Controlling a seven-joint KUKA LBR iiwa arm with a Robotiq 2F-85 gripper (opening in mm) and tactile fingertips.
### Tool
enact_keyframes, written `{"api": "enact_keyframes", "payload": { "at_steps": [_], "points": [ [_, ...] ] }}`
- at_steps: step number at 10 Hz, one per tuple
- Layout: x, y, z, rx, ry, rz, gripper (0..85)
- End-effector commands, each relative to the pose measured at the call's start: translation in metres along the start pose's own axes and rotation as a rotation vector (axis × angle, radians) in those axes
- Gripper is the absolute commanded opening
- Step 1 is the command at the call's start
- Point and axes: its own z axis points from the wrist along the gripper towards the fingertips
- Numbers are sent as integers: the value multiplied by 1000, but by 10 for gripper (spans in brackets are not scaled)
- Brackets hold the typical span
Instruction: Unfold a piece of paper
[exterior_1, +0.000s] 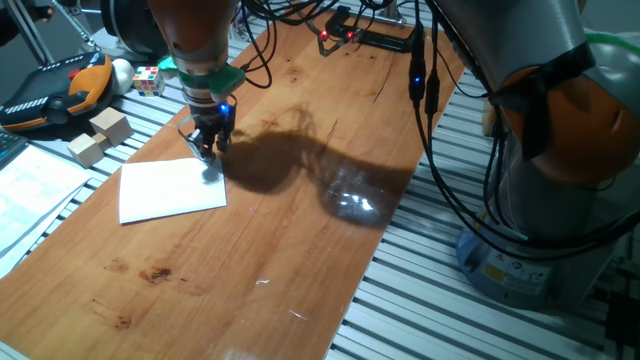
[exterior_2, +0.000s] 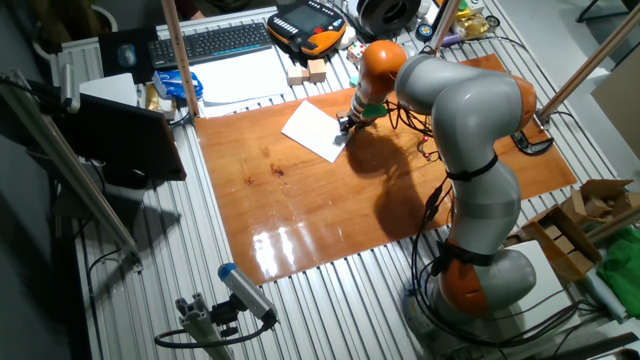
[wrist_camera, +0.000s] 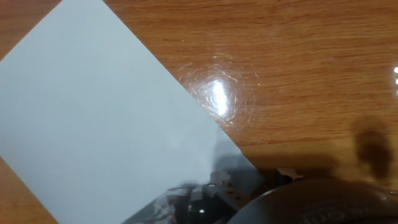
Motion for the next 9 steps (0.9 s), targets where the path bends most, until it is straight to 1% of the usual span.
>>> {"api": "enact_keyframes", "payload": {
  "at_steps": [1, 2, 3, 4, 6, 7, 9],
  "points": [
    [0, 1, -1, 0, 0, 0, 413],
    [0, 1, -1, 0, 0, 0, 383],
    [0, 1, -1, 1, 0, -2, 257],
    [0, 2, -1, 1, 0, -5, 177],
    [0, 2, -1, -5, 2, -6, 130],
    [0, 2, -2, -14, 5, -5, 20],
    [1, 4, -7, -11, 0, -4, 20]
  ]
}}
